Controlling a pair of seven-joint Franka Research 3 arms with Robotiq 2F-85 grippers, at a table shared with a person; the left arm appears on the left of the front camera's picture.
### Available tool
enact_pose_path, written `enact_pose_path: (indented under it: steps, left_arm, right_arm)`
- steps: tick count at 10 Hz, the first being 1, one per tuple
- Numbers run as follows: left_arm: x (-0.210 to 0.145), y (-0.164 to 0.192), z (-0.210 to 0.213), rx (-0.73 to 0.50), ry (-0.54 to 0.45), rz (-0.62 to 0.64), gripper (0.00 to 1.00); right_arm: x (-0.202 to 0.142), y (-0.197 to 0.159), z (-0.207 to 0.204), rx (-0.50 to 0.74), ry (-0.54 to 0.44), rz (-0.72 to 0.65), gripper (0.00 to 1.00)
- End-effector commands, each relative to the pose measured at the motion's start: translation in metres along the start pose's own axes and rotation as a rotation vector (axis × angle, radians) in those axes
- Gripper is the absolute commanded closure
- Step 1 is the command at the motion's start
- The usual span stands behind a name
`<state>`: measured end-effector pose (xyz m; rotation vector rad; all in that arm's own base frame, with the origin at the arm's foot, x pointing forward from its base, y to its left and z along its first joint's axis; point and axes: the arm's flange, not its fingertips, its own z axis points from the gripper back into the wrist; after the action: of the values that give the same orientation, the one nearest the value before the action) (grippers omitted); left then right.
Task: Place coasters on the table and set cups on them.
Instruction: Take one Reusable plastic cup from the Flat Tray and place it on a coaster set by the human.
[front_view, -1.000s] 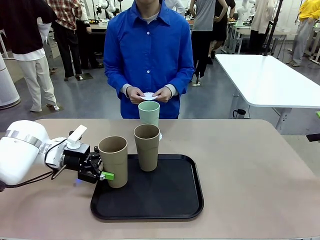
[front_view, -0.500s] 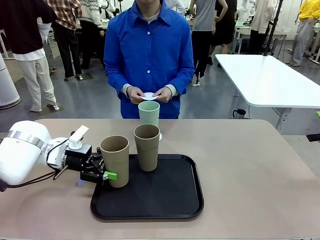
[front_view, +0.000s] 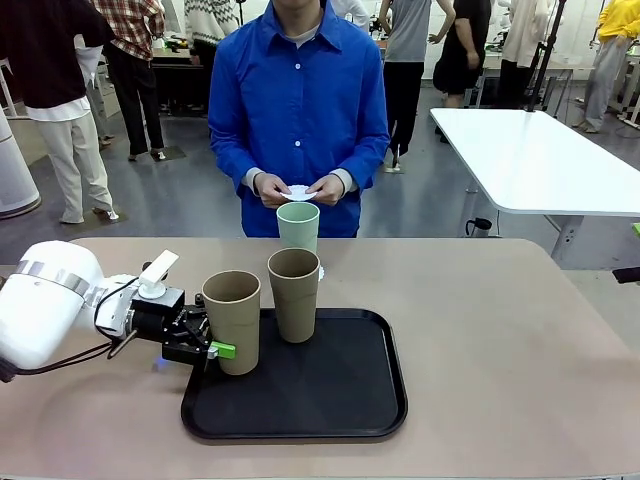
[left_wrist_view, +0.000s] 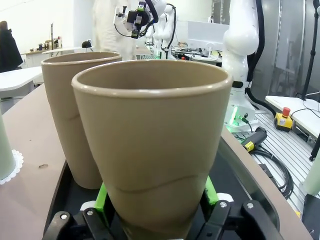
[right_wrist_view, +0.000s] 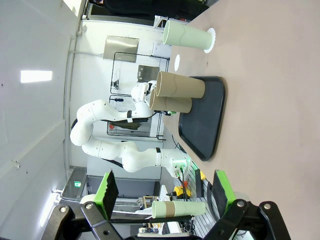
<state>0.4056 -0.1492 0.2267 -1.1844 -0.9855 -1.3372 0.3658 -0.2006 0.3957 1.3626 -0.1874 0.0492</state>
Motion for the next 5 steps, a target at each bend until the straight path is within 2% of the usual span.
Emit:
enact_pose_path:
  steps: [1,3,5]
  left_arm:
    - [-0.001,-0.016,0.004,-0.012,-0.003,-0.069,0.77]
    - [0.055,-0.04,0.037,0.04,-0.062,-0.103,0.77]
    - [0.112,-0.057,0.062,0.053,-0.071,-0.105,0.77]
  right_arm:
    - [0.0,0.0,-0.002,0.009,0.001,0.003,0.0]
    - [0.0,0.0,-0.002,0.009,0.001,0.003,0.0]
    - [0.0,0.0,-0.002,0.009,0.001,0.003,0.0]
